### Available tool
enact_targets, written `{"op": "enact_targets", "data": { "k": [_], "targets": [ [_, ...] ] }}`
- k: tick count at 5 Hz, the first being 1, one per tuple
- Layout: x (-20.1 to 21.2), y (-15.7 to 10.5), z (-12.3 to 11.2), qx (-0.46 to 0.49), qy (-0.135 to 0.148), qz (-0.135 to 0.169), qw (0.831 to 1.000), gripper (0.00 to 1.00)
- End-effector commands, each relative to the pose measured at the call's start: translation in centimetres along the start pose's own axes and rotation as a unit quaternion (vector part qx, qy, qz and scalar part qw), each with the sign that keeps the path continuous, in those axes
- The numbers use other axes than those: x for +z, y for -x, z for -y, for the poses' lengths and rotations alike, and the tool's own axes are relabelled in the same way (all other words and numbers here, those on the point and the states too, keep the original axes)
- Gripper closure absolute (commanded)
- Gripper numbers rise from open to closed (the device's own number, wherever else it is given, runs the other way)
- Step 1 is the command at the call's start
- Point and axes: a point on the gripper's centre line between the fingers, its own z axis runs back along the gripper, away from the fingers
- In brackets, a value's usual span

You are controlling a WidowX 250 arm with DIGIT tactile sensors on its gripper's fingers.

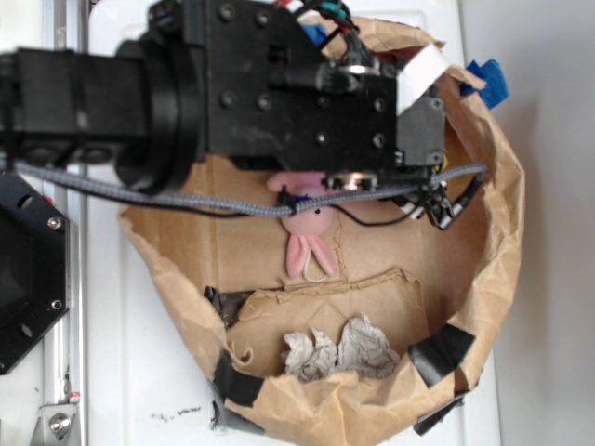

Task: Grab the red paper.

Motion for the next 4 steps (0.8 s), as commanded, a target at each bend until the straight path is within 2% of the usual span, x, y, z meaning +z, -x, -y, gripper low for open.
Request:
{"op": "enact_targets", "data": {
  "k": [1, 2, 4],
  "targets": [
    [1.4, -1.7, -2.3, 0.020, 0.006, 0.019, 1.000, 0.00],
    [1.5, -2.0, -2.7, 0.023, 0.004, 0.024, 0.999, 0.00],
    [2.1, -2.6, -3.7, 0.018, -0.015, 0.057, 0.998, 0.00]
  ]
}}
